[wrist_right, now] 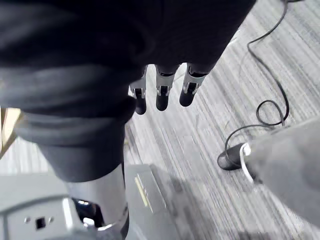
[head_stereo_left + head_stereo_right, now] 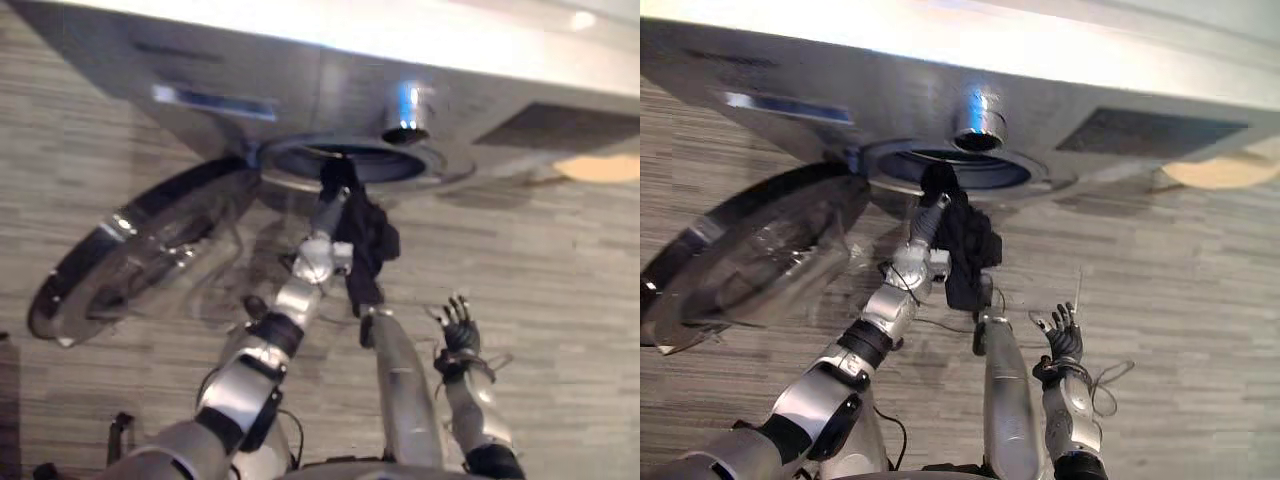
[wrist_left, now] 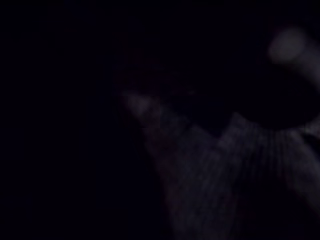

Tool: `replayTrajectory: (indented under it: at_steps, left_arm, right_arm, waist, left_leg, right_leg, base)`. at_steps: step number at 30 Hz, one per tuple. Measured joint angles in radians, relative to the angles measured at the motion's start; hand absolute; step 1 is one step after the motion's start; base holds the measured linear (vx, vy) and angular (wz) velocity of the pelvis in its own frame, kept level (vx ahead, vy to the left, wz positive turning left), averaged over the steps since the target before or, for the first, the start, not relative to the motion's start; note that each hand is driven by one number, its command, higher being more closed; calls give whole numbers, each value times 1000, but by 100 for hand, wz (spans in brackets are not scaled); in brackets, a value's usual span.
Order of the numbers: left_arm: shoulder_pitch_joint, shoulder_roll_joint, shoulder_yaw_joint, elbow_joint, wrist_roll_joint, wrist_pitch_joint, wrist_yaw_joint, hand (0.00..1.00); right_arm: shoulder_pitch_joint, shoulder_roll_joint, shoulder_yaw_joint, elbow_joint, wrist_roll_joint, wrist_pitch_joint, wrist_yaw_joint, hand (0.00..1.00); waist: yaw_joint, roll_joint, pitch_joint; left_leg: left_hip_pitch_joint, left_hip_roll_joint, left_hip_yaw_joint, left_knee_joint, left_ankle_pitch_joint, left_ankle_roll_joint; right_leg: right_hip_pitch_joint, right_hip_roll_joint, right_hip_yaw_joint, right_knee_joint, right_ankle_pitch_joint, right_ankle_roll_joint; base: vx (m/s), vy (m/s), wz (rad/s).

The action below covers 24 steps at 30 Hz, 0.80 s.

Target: Pick up the laundry basket with both hands and put the clothes into the washing machine.

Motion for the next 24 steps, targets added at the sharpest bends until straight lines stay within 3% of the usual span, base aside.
replayTrajectory:
  at_steps: [5, 7, 10, 12, 19, 22, 24]
  left_arm:
    - [-215, 8, 110, 39, -41, -1, 19, 100]
    - [-285, 43, 147, 83, -70, 2, 18, 100]
    - [-387, 133, 207, 140, -114, 12, 17, 100]
    - [-439, 185, 234, 166, -129, 26, 17, 100]
    - [-691, 385, 258, 163, -249, 41, 17, 100]
    - [-855, 459, 249, 147, -287, 31, 28, 100]
    - [-885, 483, 220, 72, -278, -31, 60, 100]
  right_arm:
    - [5, 10, -2, -18, 29, -18, -8, 0]
    - [4, 20, 3, -32, 39, -26, -7, 0]
    - [2, 31, 17, -49, 59, -36, -7, 0]
    - [3, 48, 20, -62, 71, -37, -6, 0]
    - [7, 89, 4, -67, 99, -69, -3, 0]
    - [9, 90, -26, -71, 137, -77, 1, 0]
    - [25, 90, -47, -104, 162, -78, 7, 0]
  waist:
    - [-1, -9, 6]
    - [-16, -18, 11]
    - [-51, -38, 22]
    - [-51, -55, 31]
    - [-54, -59, 45]
    - [-53, -58, 47]
    - [-48, -56, 59]
  left_leg:
    - [-166, 78, -11, 158, -44, 8]
    - [-208, 104, -8, 205, -63, 9]
    - [-261, 148, 13, 269, -94, 13]
    - [-269, 177, 35, 294, -113, 11]
    - [-334, 221, 76, 324, -125, 15]
    - [-359, 219, 87, 320, -126, 18]
    - [-373, 217, 101, 321, -127, 20]
  right_leg:
    - [-196, 34, 31, 154, -36, -20]
    - [-247, 51, 47, 189, -39, -22]
    - [-323, 80, 75, 224, -39, -22]
    - [-348, 105, 94, 226, -32, -19]
    - [-419, 137, 118, 195, 3, -17]
    - [-445, 136, 121, 177, 11, -8]
    - [-465, 134, 128, 177, 14, -7]
  base:
    - [-60, -52, -35]
    - [-39, -17, -42]
    - [-28, 17, -47]
    - [-5, 29, -56]
    - [27, 63, -31]
    - [27, 77, -9]
    - [36, 81, -9]
